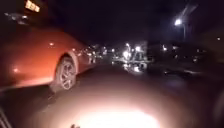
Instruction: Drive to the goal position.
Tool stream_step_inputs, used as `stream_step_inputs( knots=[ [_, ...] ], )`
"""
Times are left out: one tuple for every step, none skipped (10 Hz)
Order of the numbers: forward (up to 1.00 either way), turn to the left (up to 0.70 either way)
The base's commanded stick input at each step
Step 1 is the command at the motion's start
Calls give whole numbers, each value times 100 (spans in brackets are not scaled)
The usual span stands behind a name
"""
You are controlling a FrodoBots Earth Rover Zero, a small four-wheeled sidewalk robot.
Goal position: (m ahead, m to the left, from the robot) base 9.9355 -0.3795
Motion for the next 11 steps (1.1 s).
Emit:
stream_step_inputs(
  knots=[
    [100, 0],
    [100, 0],
    [100, 0],
    [100, 0],
    [100, 0],
    [100, 0],
    [100, 0],
    [100, 0],
    [100, 0],
    [100, 0],
    [100, 0]
  ],
)
